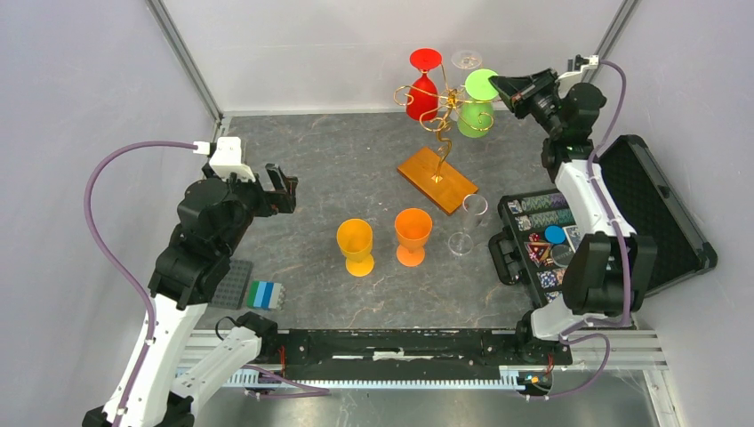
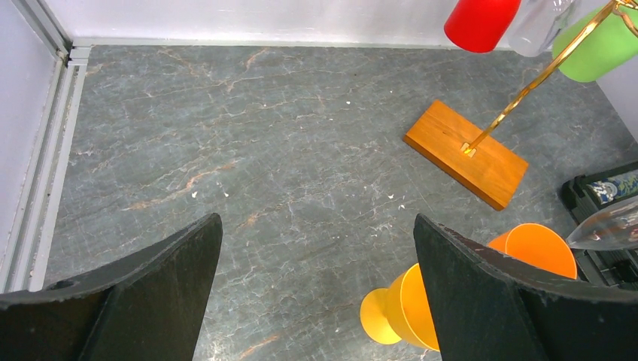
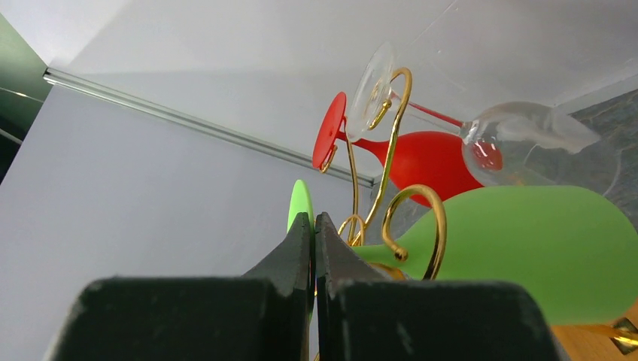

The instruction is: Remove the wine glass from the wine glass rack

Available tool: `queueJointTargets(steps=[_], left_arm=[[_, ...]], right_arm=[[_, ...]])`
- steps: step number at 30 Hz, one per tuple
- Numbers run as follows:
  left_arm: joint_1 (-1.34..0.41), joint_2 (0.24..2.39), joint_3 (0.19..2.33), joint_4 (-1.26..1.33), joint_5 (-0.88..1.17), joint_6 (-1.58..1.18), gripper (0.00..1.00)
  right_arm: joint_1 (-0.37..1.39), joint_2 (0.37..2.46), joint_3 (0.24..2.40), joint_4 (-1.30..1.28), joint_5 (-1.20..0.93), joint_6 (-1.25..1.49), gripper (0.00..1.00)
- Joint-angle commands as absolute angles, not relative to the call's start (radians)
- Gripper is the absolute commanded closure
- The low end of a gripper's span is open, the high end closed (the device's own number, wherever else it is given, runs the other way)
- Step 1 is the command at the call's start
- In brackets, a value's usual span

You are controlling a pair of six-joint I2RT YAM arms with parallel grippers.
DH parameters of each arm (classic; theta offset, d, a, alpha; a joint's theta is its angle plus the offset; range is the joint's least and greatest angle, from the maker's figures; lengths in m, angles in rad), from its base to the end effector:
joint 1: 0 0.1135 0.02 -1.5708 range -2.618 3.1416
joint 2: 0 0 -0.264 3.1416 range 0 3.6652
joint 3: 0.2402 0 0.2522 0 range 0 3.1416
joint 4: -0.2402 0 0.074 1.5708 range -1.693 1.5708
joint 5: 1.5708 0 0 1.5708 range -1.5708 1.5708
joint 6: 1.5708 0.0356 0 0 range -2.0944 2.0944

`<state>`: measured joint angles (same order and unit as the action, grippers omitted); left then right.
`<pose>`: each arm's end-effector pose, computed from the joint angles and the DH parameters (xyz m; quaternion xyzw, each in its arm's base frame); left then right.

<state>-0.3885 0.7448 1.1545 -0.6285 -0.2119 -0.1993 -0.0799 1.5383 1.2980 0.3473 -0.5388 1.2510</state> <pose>0.1258 -0.0434 0.4214 0.0074 0.7785 -0.1013 0.6194 0.3679 -0.0111 0.3885 0.2420 0.6290 0.5445 0.4993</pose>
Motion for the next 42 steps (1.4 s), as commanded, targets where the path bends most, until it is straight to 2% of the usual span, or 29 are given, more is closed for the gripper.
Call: queueJointTargets(steps=[1, 13, 25, 42], left_arm=[[-0.385, 0.740, 1.158, -0.619, -0.229, -0.158, 0.00], [-0.385, 0.734, 1.158, -0.618, -0.230, -0.152, 0.00], [-0.385, 0.723, 1.157, -0.622, -0.228, -0.151, 0.00], [-0.385, 0.721, 1.150, -0.618, -0.191, -0.179, 0.00]], right_arm=[[-0.059, 1.596, 1.365, 0.535, -0.513, 1.326, 1.00], [-0.049, 1.619, 1.441, 0.446, -0.362, 1.227, 1.00], [-0.053, 1.608, 1.391, 0.556, -0.301, 1.218, 1.00], [-0.081, 1.349, 1.282, 0.505, -0.106, 0.982, 1.00]])
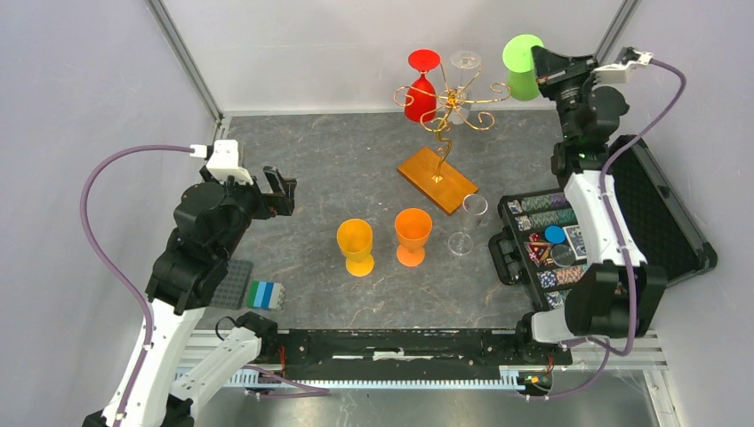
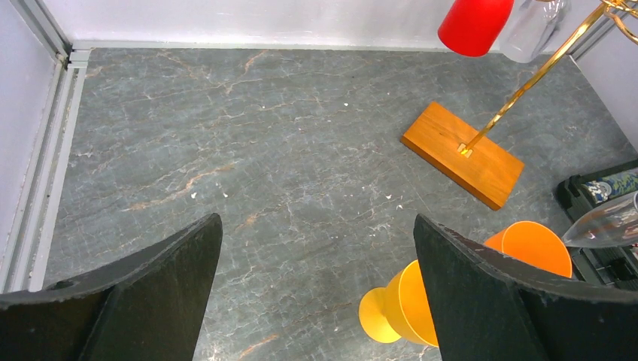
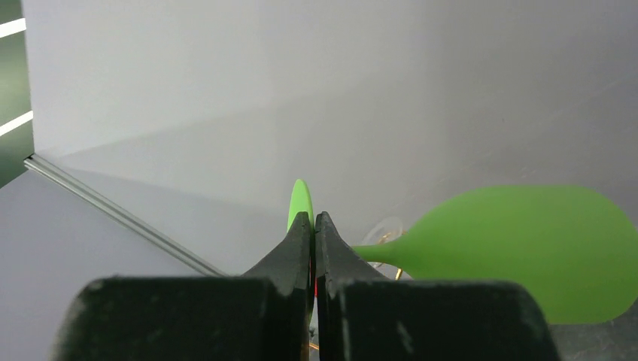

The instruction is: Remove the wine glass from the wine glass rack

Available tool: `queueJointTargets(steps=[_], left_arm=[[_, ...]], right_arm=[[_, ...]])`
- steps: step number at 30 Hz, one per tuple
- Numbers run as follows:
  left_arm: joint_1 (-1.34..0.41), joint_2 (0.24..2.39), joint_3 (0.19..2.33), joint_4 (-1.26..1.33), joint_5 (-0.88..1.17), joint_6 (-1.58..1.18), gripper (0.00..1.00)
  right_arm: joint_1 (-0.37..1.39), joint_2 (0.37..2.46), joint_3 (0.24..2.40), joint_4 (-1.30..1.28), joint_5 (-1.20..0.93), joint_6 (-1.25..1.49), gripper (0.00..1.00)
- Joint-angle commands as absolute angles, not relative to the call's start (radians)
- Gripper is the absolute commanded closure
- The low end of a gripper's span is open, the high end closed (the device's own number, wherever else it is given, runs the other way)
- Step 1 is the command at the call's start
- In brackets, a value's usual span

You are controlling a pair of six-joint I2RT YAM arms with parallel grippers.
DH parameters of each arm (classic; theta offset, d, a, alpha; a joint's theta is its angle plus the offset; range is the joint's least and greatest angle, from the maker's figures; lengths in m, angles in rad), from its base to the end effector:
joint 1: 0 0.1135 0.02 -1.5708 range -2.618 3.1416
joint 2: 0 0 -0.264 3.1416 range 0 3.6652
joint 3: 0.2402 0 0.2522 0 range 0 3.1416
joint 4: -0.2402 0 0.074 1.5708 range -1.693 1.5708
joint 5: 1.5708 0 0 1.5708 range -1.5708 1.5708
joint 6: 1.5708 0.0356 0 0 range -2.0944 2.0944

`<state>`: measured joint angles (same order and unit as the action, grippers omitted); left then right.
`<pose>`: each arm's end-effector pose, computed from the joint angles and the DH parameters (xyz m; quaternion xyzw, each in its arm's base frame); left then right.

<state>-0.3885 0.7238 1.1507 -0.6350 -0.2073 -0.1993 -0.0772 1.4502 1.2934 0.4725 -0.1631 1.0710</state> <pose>0.1201 -0.0413 0.4219 0.0081 0.7753 -0.1046 0.6229 0.3427 -0.0207 0.4305 0.2625 0.5272 0.4266 0.6864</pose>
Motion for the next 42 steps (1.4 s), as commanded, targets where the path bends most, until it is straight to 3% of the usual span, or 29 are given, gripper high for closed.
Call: queueJointTargets(steps=[1, 6, 12, 22, 35, 42], left_arm=[[-0.385, 0.722, 1.152, -0.617, -0.185, -0.183, 0.00], [-0.385, 0.727, 1.152, -0.590, -0.107, -0.224, 0.00], [-0.386, 0.760, 1.150, -0.499, 0.129, -0.309, 0.00], [-0.388, 0.810, 1.020, -0.063, 0.516, -0.656, 0.00], [-0.394, 0.966, 0.870, 0.504, 0.648, -1.150, 0.00], [-0.394, 1.015, 0.855, 0.614, 0.661, -1.236, 0.00]], right_arm=[[-0.081, 1.332, 1.273, 0.507, -0.109, 0.980, 1.00], [-0.081, 1.232, 1.238, 0.529, -0.180, 1.014, 1.00], [-0.075, 1.118, 1.212, 0.493, -0.323, 1.126, 1.00], [0.107, 0.905, 0.992, 0.608, -0.425, 1.223, 1.00], [0.500, 0.837, 0.790, 0.918, -0.298, 1.254, 1.00], [0.649, 0.908, 0.803, 1.012, -0.291, 1.254, 1.00]])
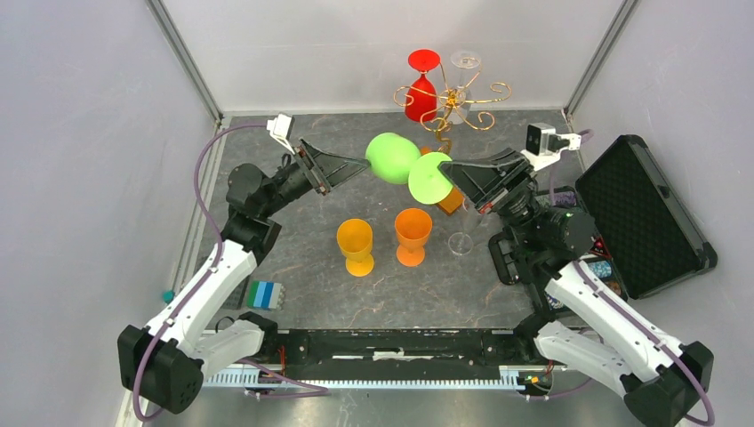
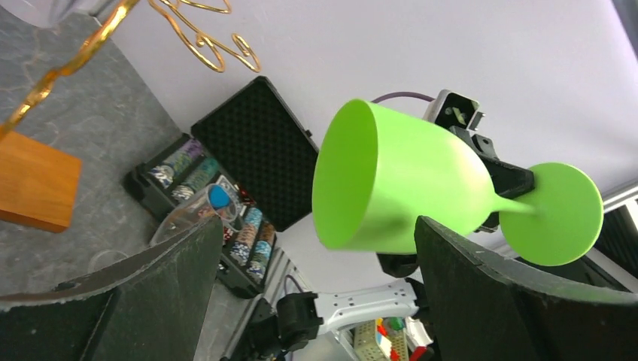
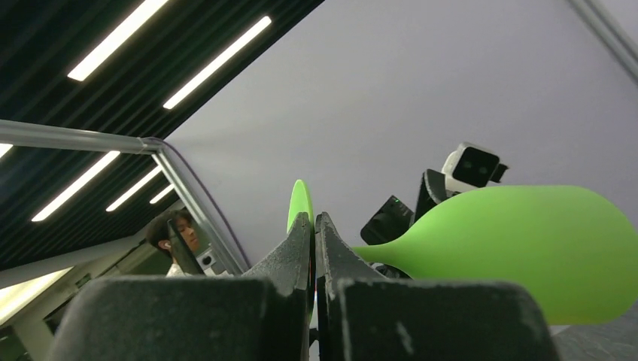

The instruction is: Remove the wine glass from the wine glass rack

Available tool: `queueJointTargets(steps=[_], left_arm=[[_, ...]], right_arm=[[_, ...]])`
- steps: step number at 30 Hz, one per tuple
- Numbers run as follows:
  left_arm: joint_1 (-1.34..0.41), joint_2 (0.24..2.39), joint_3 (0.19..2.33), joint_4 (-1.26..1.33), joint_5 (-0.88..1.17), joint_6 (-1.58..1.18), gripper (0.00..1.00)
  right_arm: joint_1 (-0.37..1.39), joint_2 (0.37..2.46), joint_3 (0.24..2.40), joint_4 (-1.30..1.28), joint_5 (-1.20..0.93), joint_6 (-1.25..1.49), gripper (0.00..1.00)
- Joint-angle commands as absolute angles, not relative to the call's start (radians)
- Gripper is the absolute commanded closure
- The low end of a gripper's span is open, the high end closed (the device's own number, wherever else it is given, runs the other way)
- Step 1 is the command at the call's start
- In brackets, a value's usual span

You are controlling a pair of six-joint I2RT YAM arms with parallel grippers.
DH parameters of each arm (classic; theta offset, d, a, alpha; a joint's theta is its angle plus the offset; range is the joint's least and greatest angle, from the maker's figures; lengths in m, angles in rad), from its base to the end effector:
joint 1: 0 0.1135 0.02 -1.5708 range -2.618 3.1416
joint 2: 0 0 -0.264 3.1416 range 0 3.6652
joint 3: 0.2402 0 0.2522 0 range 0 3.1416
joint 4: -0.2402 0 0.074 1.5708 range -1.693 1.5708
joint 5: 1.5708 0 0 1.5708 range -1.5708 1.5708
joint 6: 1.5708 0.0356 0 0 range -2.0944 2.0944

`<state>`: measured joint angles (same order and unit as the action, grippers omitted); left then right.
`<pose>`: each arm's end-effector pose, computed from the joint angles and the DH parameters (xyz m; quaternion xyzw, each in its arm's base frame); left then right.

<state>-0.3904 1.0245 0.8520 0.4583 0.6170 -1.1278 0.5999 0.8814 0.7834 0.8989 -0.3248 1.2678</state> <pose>0.2079 -0.1078 0.3852 0.0210 0.6202 -0.6570 0.4282 0.1395 0.1091 0.4303 -0.0201 0.3992 0.7714 0.4952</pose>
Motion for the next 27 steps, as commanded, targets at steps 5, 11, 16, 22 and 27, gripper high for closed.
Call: queueJointTargets(steps=[5, 11, 16, 22, 27], left_arm=[[-0.393, 1.017, 0.852, 0.703, 0.708, -1.322, 0.15], [-0.394, 1.003, 0.829, 0.858, 0.756, -1.485, 0.34], [-0.394, 0.994, 0.829, 0.976, 0.791, -1.579, 0.52], [-0.394, 0.963, 0.838, 0.950, 0.815, -1.566, 0.65], [-0.394, 0.954, 0.850, 0.949, 0.856, -1.568, 0.70]], right_arm=[[0.686, 0.950, 0.802, 1.036, -0.288, 1.280, 1.00], [0.689, 0.963, 0.771, 1.055, -0.257, 1.307, 1.00], [0.689, 0.925, 0.683, 1.059, -0.160, 1.320, 1.00], [0.687, 0.893, 0.616, 1.019, -0.063, 1.311, 1.00], [0.687, 0.914, 0.598, 0.996, -0.035, 1.329, 1.00]])
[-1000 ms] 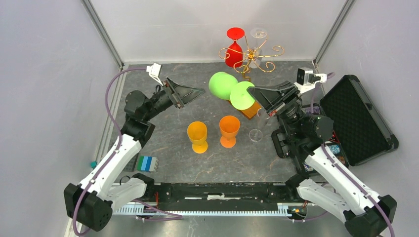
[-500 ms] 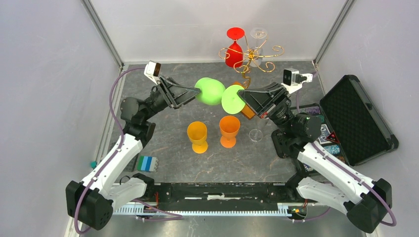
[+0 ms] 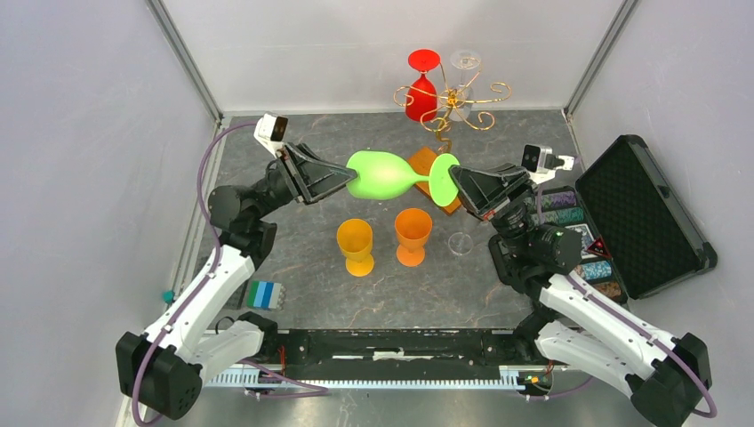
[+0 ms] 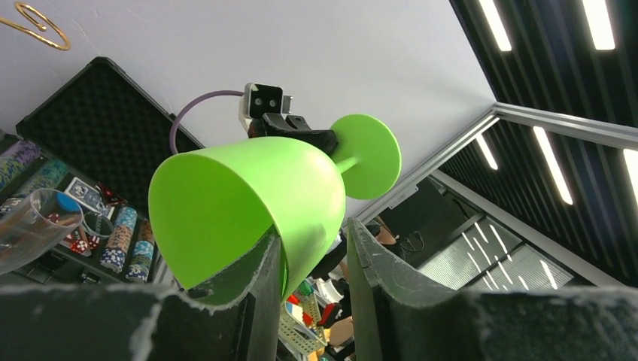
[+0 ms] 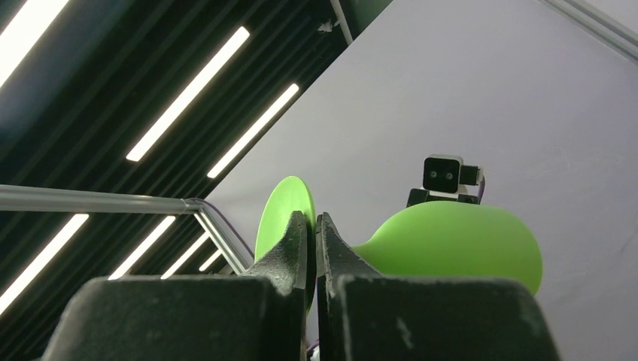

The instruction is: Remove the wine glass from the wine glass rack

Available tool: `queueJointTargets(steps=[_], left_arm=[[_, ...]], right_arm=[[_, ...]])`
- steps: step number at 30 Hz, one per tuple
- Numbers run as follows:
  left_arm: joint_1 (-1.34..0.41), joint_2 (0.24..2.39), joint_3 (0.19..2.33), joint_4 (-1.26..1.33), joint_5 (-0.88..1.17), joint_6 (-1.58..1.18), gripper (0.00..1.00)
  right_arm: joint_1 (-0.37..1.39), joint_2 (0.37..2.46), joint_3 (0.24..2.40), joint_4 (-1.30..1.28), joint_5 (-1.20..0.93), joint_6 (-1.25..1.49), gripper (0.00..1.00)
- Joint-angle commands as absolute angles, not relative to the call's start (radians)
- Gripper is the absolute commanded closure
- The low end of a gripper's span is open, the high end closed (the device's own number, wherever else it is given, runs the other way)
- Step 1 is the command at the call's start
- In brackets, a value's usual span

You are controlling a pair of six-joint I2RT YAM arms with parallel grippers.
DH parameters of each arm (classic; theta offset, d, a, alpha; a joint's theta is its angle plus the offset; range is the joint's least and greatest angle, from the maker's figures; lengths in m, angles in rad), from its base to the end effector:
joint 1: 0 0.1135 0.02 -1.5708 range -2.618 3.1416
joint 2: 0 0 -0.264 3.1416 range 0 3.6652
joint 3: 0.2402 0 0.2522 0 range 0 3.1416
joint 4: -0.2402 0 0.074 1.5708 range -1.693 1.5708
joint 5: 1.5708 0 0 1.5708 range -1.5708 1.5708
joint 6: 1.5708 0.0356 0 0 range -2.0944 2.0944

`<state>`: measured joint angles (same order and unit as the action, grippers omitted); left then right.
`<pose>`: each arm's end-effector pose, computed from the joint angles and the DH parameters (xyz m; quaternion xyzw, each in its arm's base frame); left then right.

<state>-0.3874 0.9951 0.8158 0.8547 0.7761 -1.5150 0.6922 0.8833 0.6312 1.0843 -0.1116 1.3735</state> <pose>0.1809 -0.1008 0.4124 0.0742 0.5210 -0.7744 0.3512 0.1347 0.1168 0.3954 0.0714 0.3571 0.8099 0.4598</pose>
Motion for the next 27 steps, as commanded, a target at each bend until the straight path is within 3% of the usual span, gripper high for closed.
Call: queueJointTargets(steps=[1, 11, 21, 27], left_arm=[[-0.395, 0.953, 0.855, 0.953, 0.870, -1.571, 0.70], [-0.401, 0.915, 0.881, 0.969, 0.987, -1.565, 0.76], [-0.407, 0.926, 0.892, 0.944, 1.001, -1.537, 0.98], [-0.408, 0.905, 0.907, 0.806, 0.986, -1.417, 0.98]], right_arm=[[0.687, 0.918, 0.590, 0.997, -0.030, 1.338, 1.00], [0.686, 0.988, 0.501, 1.096, 0.016, 1.438, 1.00], [0.685, 1.082, 0.500, 1.194, -0.047, 1.509, 1.00], [0.686, 1.068, 0.499, 1.181, -0.046, 1.501, 1.00]])
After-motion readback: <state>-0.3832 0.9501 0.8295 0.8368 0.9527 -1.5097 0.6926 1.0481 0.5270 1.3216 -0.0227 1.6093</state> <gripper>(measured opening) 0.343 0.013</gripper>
